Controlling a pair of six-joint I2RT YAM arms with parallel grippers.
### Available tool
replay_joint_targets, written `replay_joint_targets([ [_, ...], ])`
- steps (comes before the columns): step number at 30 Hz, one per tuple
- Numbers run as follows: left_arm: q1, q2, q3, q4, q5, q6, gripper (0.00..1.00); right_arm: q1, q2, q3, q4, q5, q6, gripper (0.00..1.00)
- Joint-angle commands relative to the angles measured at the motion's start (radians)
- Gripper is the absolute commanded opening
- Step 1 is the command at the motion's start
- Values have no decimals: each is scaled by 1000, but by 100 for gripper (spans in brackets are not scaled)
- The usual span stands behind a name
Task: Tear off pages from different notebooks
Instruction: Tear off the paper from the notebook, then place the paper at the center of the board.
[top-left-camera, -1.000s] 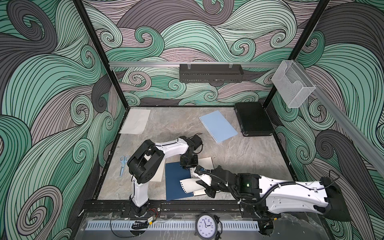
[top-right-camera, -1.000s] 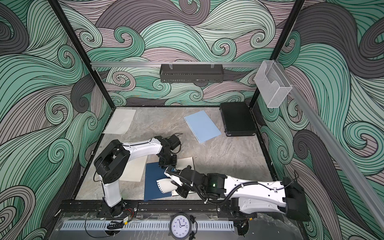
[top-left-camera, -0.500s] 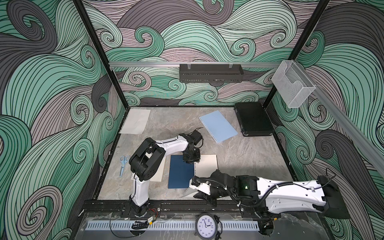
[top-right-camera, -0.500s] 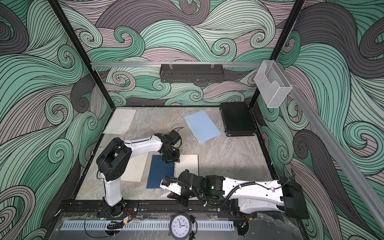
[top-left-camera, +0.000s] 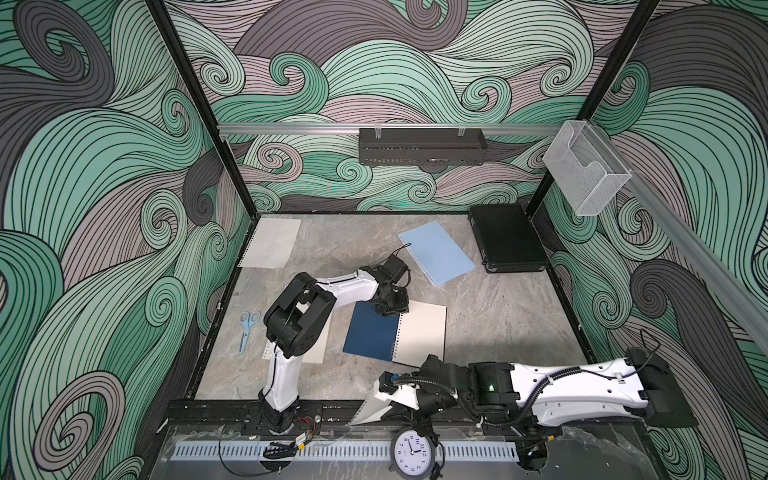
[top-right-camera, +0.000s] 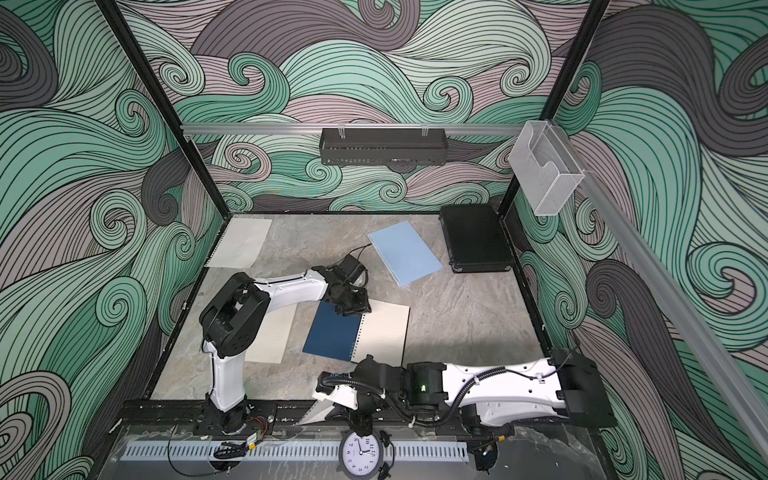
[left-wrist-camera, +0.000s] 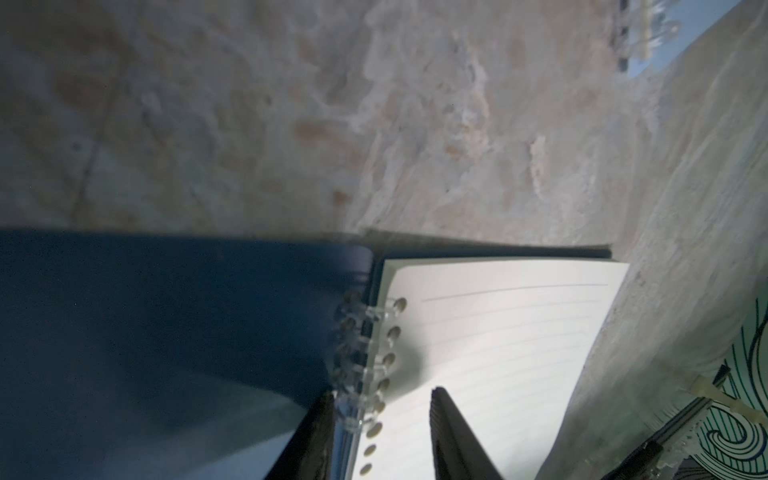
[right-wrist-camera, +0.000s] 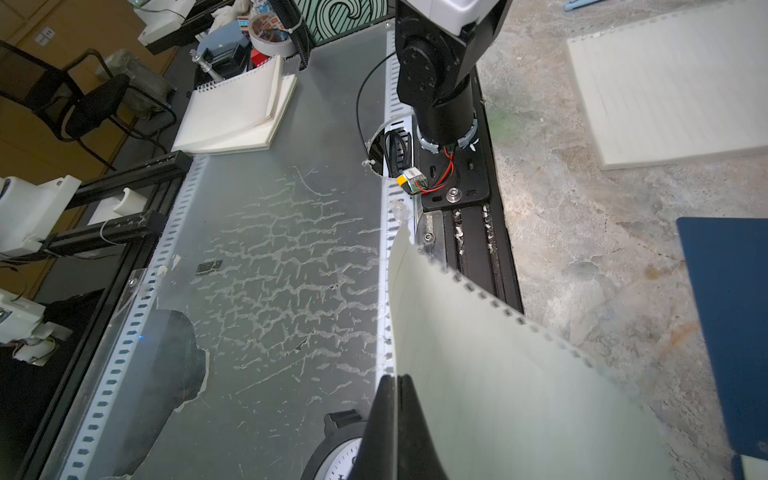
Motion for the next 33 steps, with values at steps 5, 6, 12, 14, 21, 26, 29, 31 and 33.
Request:
replay_joint_targets([
  [5, 12, 175, -115, -100, -136, 34, 40, -48, -96, 29, -53, 157, 1, 0],
  [6, 11, 155, -108, -106, -137, 38, 41, -75, -113, 37, -74, 166, 3, 0],
  [12, 18, -5, 43, -237, -196, 104, 45, -188, -155, 77, -134, 256, -25, 0],
  [14, 35, -63, 123, -293, -218, 133, 47, -217, -138, 108, -143, 280, -44, 0],
  [21, 219, -240, 331, -411, -203, 228, 53, -342, -18, 194, -80, 276, -60, 0],
  [26, 424, -359, 350, -484, -230, 260, 54, -406, 95, 292, -65, 233, -76, 0],
  [29, 569, -442, 308, -482, -201, 277, 54, -450, 186, 372, -58, 219, -68, 0],
  [31, 642, -494, 265, -457, -169, 285, 54, -478, 257, 436, -51, 200, -59, 0],
  [33, 705, -542, 219, -424, -153, 291, 54, -503, 333, 504, -44, 191, -53, 0],
])
